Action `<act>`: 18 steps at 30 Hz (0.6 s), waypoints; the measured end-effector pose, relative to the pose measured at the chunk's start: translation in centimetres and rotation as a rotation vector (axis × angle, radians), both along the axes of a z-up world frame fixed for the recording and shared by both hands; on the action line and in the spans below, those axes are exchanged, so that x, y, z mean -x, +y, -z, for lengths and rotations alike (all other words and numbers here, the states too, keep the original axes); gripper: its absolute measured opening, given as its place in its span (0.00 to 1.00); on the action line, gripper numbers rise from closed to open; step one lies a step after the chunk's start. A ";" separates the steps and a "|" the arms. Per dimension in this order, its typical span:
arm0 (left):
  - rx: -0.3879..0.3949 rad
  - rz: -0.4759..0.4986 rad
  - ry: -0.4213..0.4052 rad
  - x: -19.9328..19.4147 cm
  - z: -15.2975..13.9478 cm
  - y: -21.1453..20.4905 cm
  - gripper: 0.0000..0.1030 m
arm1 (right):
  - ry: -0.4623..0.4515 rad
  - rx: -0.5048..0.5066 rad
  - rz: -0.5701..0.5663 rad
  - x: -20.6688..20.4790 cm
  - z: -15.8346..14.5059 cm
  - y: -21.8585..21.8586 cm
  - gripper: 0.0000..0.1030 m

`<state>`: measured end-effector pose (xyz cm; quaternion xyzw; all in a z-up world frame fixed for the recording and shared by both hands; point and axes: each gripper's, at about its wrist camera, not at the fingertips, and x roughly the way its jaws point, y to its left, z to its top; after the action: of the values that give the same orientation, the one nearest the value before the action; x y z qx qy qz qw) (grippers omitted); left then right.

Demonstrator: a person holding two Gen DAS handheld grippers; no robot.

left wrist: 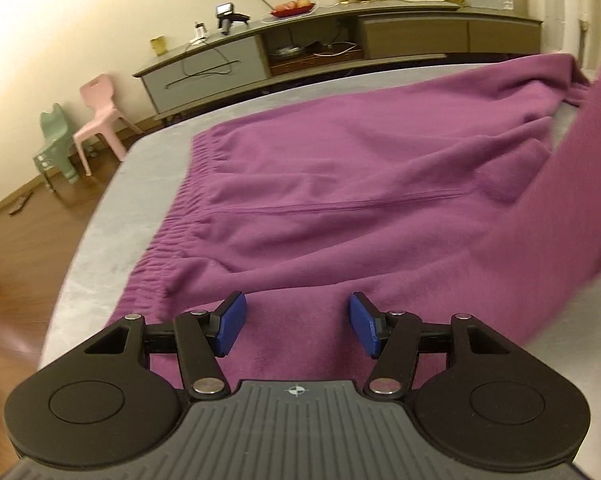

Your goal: Fold clothes

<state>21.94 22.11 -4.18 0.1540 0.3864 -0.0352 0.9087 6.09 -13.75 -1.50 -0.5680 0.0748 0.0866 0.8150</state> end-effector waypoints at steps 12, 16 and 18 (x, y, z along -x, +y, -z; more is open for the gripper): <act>-0.070 -0.061 -0.019 0.9 0.0 0.3 0.59 | 0.626 -1.082 0.415 -0.8 0.2 -12.5 0.60; -0.063 -0.073 -0.021 0.8 -0.1 0.2 0.59 | 0.664 -1.276 0.433 -5.4 -0.3 -12.3 0.64; -0.052 -0.074 -0.020 0.9 -0.1 0.3 0.59 | 0.697 -1.201 0.446 -8.0 0.8 -10.3 0.57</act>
<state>21.07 22.37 -4.06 0.1635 0.3837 0.0102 0.9088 14.04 -24.09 -2.31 0.0666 0.3836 0.1205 0.9132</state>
